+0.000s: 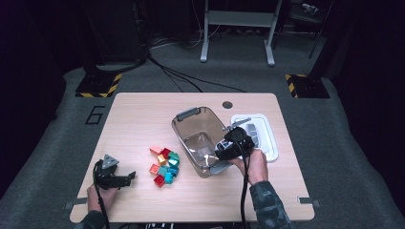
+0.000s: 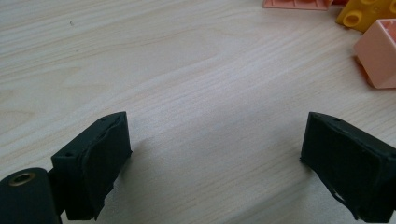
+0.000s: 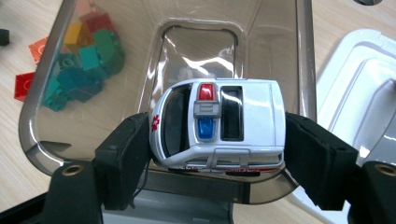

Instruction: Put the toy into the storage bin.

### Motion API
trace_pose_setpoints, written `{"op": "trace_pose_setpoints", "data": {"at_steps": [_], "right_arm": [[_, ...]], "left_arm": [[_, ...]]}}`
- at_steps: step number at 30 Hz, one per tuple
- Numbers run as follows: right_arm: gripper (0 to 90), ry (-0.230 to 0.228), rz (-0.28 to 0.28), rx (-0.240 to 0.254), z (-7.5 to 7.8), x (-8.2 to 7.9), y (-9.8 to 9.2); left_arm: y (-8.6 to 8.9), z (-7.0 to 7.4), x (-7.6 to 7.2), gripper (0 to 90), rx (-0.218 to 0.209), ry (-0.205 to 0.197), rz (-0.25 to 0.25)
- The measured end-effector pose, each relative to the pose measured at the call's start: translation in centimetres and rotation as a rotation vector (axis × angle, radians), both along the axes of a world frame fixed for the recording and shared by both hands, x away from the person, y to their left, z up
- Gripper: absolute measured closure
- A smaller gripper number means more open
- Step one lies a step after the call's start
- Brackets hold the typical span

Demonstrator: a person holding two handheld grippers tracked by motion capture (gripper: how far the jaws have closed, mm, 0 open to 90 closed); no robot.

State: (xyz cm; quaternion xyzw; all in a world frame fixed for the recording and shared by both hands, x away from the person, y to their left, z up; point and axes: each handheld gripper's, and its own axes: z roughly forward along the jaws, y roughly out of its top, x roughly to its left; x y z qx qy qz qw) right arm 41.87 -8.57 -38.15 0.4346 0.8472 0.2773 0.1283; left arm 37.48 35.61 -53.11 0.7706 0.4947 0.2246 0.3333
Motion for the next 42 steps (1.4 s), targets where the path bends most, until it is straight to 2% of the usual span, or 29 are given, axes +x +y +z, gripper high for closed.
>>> {"op": "trace_pose_setpoints", "data": {"at_steps": [6,7,8,9,12,17,21,28,32,38,41,42], "right_arm": [[25.5,0.002,-0.003,-0.008,0.0,0.0,0.0],[25.6,-0.011,-0.003,-0.014,-0.1,0.0,0.1],[27.3,-0.014,-0.008,-0.019,0.0,0.0,0.1],[32.7,-0.009,-0.005,-0.018,0.0,0.0,0.1],[31.3,-0.015,-0.012,-0.017,0.1,0.0,-0.1],[23.2,-0.038,-0.036,0.007,0.2,-0.5,-0.7],[16.6,-0.079,-0.063,0.045,0.4,-1.3,-2.1],[11.9,-0.103,-0.127,0.092,0.1,-2.5,-4.9],[8.4,-0.109,-0.164,0.105,-1.0,-3.2,-6.7],[4.6,-0.104,-0.250,0.114,-3.9,-4.1,-9.7],[2.9,-0.097,-0.305,0.100,-6.0,-4.5,-11.0],[2.7,-0.090,-0.323,0.110,-6.5,-4.6,-11.2]], "left_arm": [[0.0,0.0,0.0,8.0,-0.002,-0.001,-0.001],[0.0,0.0,0.0,8.0,-0.003,-0.001,0.000],[0.0,0.0,0.0,8.0,0.000,0.000,0.000],[0.0,0.0,0.0,8.0,0.000,0.000,0.000],[0.0,0.0,0.0,8.0,-0.001,0.000,0.000],[0.0,0.0,0.0,8.3,-0.002,-0.002,-0.001],[0.0,0.0,0.0,8.3,-0.004,-0.002,-0.001],[0.0,0.0,0.0,8.3,-0.003,-0.002,-0.001],[0.0,0.0,0.0,8.3,-0.002,-0.001,0.000],[0.0,0.0,0.0,8.3,0.006,-0.002,-0.005],[0.0,0.0,0.0,8.3,0.004,-0.003,-0.005],[0.0,0.0,0.0,8.3,0.002,-0.004,-0.005]]}}
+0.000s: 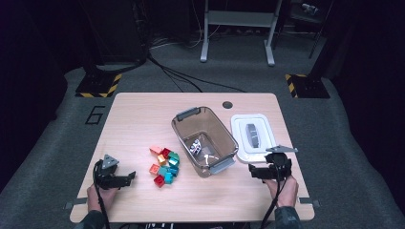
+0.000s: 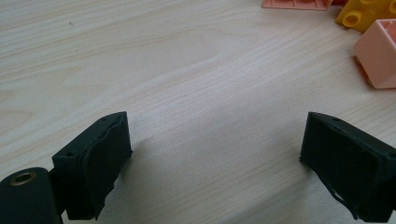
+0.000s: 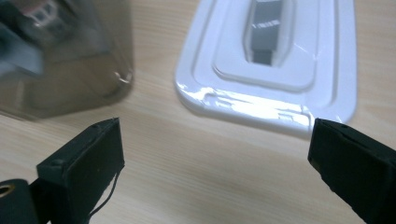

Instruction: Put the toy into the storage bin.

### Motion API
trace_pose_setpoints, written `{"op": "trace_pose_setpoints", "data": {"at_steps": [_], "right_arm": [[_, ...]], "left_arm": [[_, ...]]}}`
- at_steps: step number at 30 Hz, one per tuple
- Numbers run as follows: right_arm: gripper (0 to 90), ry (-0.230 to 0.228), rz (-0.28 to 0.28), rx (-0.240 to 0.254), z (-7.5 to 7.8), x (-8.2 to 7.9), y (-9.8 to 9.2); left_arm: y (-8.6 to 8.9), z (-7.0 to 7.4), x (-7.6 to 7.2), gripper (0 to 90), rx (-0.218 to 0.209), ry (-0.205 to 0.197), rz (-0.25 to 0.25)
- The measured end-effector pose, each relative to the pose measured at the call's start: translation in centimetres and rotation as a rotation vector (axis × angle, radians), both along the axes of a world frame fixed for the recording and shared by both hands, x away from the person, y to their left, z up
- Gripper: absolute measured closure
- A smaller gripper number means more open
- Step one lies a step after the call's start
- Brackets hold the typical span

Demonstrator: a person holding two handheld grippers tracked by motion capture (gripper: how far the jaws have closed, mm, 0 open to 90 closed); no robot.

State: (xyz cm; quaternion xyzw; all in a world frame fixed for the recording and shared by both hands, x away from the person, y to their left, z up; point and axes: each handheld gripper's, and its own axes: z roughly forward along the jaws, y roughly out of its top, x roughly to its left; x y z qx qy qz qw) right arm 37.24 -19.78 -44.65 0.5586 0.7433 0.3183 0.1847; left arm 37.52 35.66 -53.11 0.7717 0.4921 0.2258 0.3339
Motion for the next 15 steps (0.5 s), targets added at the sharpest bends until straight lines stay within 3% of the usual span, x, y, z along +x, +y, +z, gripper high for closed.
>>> {"op": "trace_pose_setpoints", "data": {"at_steps": [5,9,10,11,15], "right_arm": [[1.2,0.001,-0.073,-0.029,-3.9,-0.5,-1.8],[0.8,0.021,-0.096,-0.024,-7.1,-0.7,-3.2],[0.0,0.016,-0.108,-0.037,-7.6,-0.8,-3.4],[0.0,-0.024,-0.120,-0.066,-8.0,-1.0,-3.5],[0.0,-0.041,-0.111,-0.065,-8.1,-1.0,-3.6]], "left_arm": [[0.0,0.0,0.0,8.3,-0.001,0.004,-0.006],[0.0,0.0,0.1,8.3,-0.016,0.002,0.002],[0.0,0.0,0.1,8.3,-0.016,0.001,0.002],[0.0,0.0,0.1,8.3,-0.016,0.003,0.001],[0.0,0.0,0.1,8.3,-0.017,0.006,0.002]]}}
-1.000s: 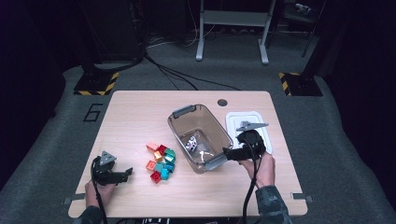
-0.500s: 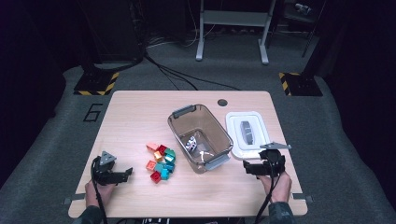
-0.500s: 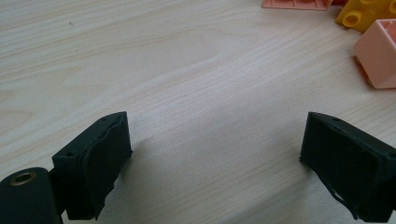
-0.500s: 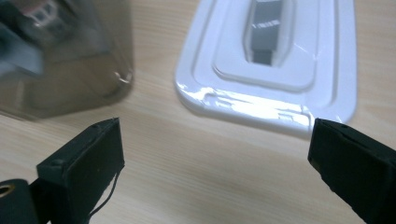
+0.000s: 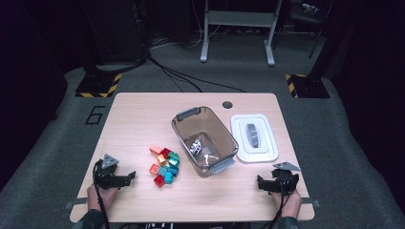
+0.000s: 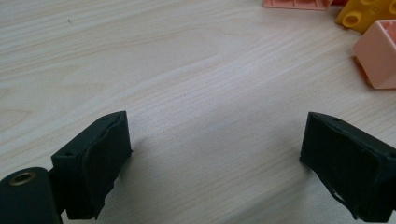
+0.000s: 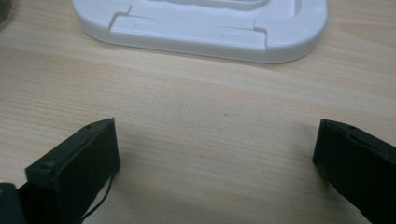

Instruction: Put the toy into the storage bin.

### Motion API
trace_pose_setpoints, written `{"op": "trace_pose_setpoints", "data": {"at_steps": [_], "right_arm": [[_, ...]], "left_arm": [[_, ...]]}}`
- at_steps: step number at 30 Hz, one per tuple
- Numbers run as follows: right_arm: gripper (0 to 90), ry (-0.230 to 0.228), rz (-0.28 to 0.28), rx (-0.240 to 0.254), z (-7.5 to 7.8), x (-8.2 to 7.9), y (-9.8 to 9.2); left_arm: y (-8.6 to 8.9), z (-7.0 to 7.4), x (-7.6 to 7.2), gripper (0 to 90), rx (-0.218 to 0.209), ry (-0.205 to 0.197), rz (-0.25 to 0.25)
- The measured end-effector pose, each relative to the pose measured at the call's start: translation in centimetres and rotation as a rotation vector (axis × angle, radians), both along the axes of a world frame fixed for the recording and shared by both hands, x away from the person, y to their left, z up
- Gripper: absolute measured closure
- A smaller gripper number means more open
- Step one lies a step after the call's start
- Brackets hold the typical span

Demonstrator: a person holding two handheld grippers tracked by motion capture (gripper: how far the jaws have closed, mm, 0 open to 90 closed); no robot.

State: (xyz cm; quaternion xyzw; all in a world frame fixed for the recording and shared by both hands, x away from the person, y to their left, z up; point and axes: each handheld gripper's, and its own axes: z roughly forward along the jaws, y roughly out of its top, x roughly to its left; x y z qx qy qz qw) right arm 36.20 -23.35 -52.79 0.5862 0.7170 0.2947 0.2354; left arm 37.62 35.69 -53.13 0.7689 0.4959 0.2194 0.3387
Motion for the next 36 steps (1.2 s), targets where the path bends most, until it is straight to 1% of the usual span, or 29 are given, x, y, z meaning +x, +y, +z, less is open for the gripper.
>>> {"op": "trace_pose_setpoints", "data": {"at_steps": [1,2,4,5,6,8,9,10,11,12,14,15,17,18,19,22,23,24,25,26,29,31,32,35,36], "right_arm": [[0.0,-0.026,0.024,0.001,-0.2,0.0,-0.2],[0.0,-0.027,0.026,0.002,-0.2,0.0,-0.3],[0.0,-0.029,0.036,0.000,-0.2,0.0,-0.4],[0.0,-0.034,0.071,-0.008,-0.2,0.0,-0.6],[0.0,-0.036,0.097,-0.010,-0.2,-0.2,-0.9],[0.0,-0.059,0.121,-0.036,-0.2,-0.3,-0.8],[0.0,-0.058,0.121,-0.043,-0.1,-0.3,-0.7],[0.0,-0.050,0.114,-0.027,-0.2,-0.3,-0.6],[0.0,-0.030,0.105,-0.001,-0.2,-0.2,-0.6],[0.0,-0.022,0.100,0.005,-0.2,-0.2,-0.6],[0.0,-0.029,0.109,-0.002,-0.2,-0.2,-0.6],[0.0,-0.029,0.108,-0.003,-0.2,-0.2,-0.6],[0.0,-0.031,0.101,0.001,-0.2,-0.1,-0.5],[0.0,-0.028,0.104,-0.002,-0.2,-0.1,-0.4],[0.0,-0.029,0.104,0.004,-0.2,0.0,-0.3],[0.0,-0.029,0.108,0.001,-0.2,0.1,-0.3],[0.0,-0.028,0.110,0.002,-0.2,0.1,-0.2],[0.0,-0.029,0.112,0.001,-0.2,0.1,-0.2],[0.0,-0.028,0.112,0.002,-0.2,0.1,-0.2],[0.0,-0.029,0.116,0.001,-0.2,0.1,-0.3],[0.0,-0.030,0.122,0.000,-0.2,0.2,-0.3],[0.0,-0.030,0.121,0.005,-0.2,0.2,-0.2],[0.0,-0.030,0.121,0.005,-0.2,0.2,-0.3],[0.0,-0.030,0.121,0.005,-0.2,0.2,-0.3],[0.0,-0.030,0.123,0.001,-0.2,0.2,-0.3]], "left_arm": [[0.0,0.0,0.0,8.3,0.000,0.000,0.000],[0.0,0.1,0.0,8.3,0.002,0.009,-0.005],[-0.1,0.0,0.1,8.2,-0.003,0.002,0.010],[-0.1,0.1,0.1,8.0,0.003,0.008,0.010],[-0.2,0.0,0.1,8.0,-0.003,0.001,0.018],[-0.3,0.1,0.0,8.0,0.003,0.011,0.040],[-0.4,0.0,0.0,8.0,0.002,0.006,0.047],[-0.4,0.0,-0.1,8.1,-0.001,0.007,0.051],[-0.4,0.0,-0.2,8.1,0.002,0.004,0.053],[-0.4,0.1,-0.3,8.1,0.002,0.008,0.056],[-0.4,0.2,-0.4,7.8,0.003,0.021,0.063],[-0.5,0.2,-0.5,7.4,0.001,0.024,0.077],[-0.6,0.4,-0.8,4.3,-0.022,0.045,0.084],[-0.7,0.6,-1.0,3.6,-0.020,0.046,0.087],[-0.8,0.8,-1.3,3.7,-0.028,0.038,0.096],[-1.2,1.5,-1.9,3.1,-0.043,0.039,0.084],[-1.5,1.7,-2.1,3.1,-0.045,0.026,0.084],[-1.8,1.9,-2.3,3.2,-0.050,0.027,0.073],[-2.3,2.0,-2.4,3.8,-0.065,0.014,0.061],[-2.6,2.0,-2.5,4.4,-0.071,0.013,0.049],[-4.1,2.4,-2.8,5.4,-0.066,0.007,0.005],[-5.2,2.6,-2.8,5.6,-0.067,-0.015,-0.013],[-5.7,2.7,-2.8,6.0,-0.071,-0.011,-0.028],[-7.3,2.9,-3.1,8.8,-0.070,-0.036,-0.055],[-7.8,2.9,-3.3,9.4,-0.068,-0.034,-0.071]]}}
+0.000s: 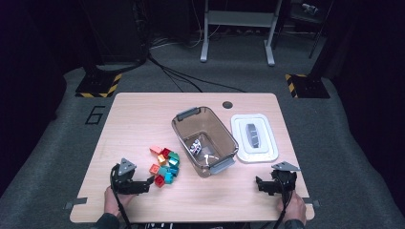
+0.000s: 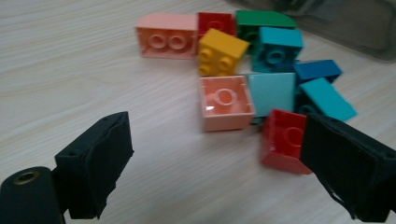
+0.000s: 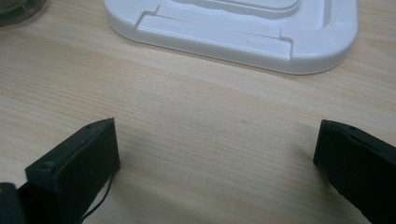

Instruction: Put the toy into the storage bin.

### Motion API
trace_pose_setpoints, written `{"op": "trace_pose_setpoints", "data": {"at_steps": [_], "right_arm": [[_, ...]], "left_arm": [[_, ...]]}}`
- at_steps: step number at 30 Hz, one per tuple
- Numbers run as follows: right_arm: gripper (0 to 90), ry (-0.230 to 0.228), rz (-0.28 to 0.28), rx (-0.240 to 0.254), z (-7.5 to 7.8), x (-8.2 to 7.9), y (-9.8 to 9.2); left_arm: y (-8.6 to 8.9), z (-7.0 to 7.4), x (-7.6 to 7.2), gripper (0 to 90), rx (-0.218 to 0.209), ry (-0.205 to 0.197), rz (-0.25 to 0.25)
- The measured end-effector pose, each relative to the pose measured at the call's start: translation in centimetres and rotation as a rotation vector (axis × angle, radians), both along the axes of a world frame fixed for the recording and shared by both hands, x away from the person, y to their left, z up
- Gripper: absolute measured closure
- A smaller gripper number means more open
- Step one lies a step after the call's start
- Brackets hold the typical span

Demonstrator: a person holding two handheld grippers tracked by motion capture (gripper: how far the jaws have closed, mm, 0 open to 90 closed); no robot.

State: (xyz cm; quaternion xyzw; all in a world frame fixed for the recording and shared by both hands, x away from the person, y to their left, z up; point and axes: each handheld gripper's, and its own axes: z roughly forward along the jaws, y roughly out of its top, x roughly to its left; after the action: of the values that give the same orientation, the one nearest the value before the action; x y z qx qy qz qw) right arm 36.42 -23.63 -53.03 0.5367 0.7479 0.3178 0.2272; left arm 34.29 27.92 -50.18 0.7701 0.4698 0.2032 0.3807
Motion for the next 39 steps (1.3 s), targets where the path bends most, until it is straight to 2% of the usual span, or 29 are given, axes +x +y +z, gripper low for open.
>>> {"op": "trace_pose_setpoints", "data": {"at_steps": [2,4,7,8,10,12,14,16,18,22,25,33,39], "right_arm": [[0.0,0.000,-0.002,0.004,0.0,0.0,0.0],[0.0,0.001,0.001,-0.001,0.0,0.0,0.0],[0.0,0.000,-0.001,0.004,0.0,0.0,0.0],[0.0,0.001,-0.001,0.004,0.0,0.0,0.0],[0.0,0.000,-0.001,0.004,0.0,0.0,0.0],[0.0,0.000,-0.001,0.004,0.0,0.0,0.0],[0.0,0.000,-0.001,0.004,0.0,0.0,0.0],[0.0,0.001,0.002,0.005,0.0,0.0,0.0],[0.0,0.001,0.001,0.004,0.0,0.0,0.0],[0.0,0.001,0.001,0.004,0.0,0.0,0.0],[0.0,0.000,0.001,0.004,0.0,0.0,0.0],[0.0,0.000,0.002,0.004,0.0,0.0,0.0],[0.0,-0.002,0.004,0.003,0.0,0.1,0.1]], "left_arm": [[-0.9,-0.3,-0.7,13.2,0.003,-0.019,-0.018],[-1.5,-0.5,-1.1,15.2,0.031,-0.032,-0.034],[-1.9,-0.8,-1.4,24.2,0.052,-0.029,-0.059],[-2.1,-0.8,-1.4,25.2,0.046,-0.032,-0.062],[-2.3,-0.9,-1.3,32.0,0.058,-0.030,-0.080],[-2.6,-1.2,-1.3,34.6,0.066,-0.030,-0.088],[-2.7,-1.5,-1.1,38.3,0.052,-0.023,-0.096],[-2.8,-1.6,-1.0,41.2,0.059,-0.005,-0.109],[-3.0,-1.8,-1.0,43.7,0.057,-0.010,-0.123],[-3.4,-2.1,-1.1,49.9,0.079,-0.011,-0.129],[-3.4,-2.5,-1.2,57.7,0.071,-0.016,-0.134],[-2.3,-2.3,-1.2,59.1,0.026,-0.010,-0.122],[-1.6,-1.8,-1.3,59.1,0.009,-0.012,-0.116]]}}
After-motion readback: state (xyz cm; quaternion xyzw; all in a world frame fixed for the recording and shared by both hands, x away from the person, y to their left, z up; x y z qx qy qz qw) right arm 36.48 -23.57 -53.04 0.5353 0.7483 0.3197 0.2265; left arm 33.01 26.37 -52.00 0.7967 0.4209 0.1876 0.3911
